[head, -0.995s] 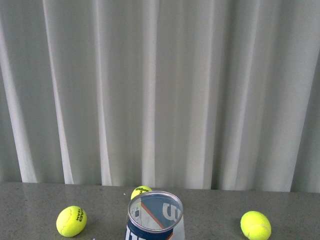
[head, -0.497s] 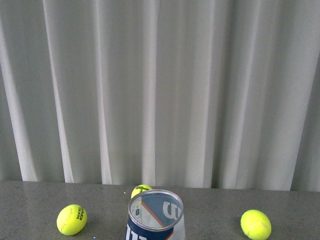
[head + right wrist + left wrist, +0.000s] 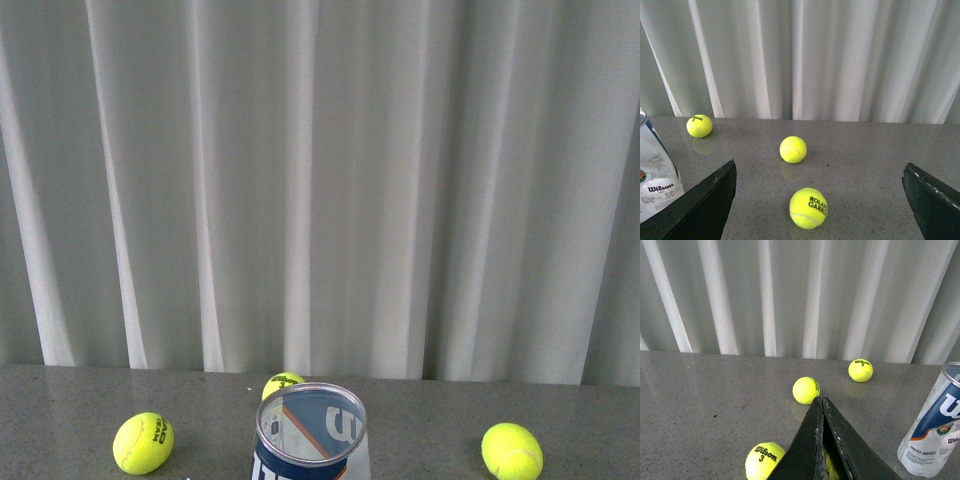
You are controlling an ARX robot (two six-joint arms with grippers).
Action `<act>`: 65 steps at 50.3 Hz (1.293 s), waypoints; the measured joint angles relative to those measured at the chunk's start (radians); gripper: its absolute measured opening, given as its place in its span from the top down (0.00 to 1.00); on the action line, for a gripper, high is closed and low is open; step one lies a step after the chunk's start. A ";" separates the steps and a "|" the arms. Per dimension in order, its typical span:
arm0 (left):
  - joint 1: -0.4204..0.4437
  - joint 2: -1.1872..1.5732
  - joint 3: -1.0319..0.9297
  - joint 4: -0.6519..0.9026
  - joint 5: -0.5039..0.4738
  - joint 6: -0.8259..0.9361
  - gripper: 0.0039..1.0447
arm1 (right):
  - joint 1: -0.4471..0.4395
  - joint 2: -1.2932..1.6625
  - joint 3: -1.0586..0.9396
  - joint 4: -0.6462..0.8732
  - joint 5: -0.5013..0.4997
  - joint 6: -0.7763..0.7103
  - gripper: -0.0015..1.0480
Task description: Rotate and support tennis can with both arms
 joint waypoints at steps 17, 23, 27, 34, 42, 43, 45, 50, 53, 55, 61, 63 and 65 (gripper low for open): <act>0.000 -0.187 0.000 -0.217 0.000 0.001 0.97 | 0.000 0.000 0.000 0.000 0.000 0.000 0.07; 0.000 -0.218 0.000 -0.224 0.000 0.002 0.97 | 0.000 0.000 0.000 0.000 0.000 0.000 0.07; 0.000 -0.218 0.000 -0.225 0.000 0.002 0.97 | 0.000 0.000 0.000 0.000 0.000 0.000 0.07; 0.000 -0.218 0.000 -0.226 0.000 0.002 0.97 | 0.000 0.000 0.000 0.000 0.000 0.000 0.07; 0.000 -0.219 0.000 -0.226 0.000 0.001 0.69 | 0.000 0.000 0.000 0.000 0.000 0.000 0.07; 0.000 -0.219 0.000 -0.226 0.000 0.001 0.67 | 0.000 0.000 0.000 0.000 0.000 0.000 0.07; 0.000 -0.219 0.000 -0.226 0.000 0.001 0.60 | 0.000 0.000 0.000 0.000 0.000 0.000 0.07; 0.000 -0.219 0.000 -0.226 0.000 0.001 0.41 | 0.000 0.000 0.000 0.000 0.000 0.000 0.07; 0.000 -0.219 0.000 -0.226 0.000 0.001 0.31 | 0.000 0.000 0.000 0.000 0.000 0.000 0.07; 0.000 -0.219 0.000 -0.226 0.000 0.001 0.26 | 0.000 0.000 0.000 0.000 0.000 0.000 0.07; 0.000 -0.219 0.000 -0.226 0.000 0.002 0.06 | 0.000 0.000 0.000 0.000 0.000 0.000 0.07; 0.000 -0.219 0.000 -0.226 0.000 0.002 0.05 | 0.000 0.000 0.000 0.000 0.000 0.000 0.07; 0.000 -0.219 0.000 -0.226 0.000 0.002 0.06 | 0.000 0.000 0.000 0.000 0.000 0.000 0.07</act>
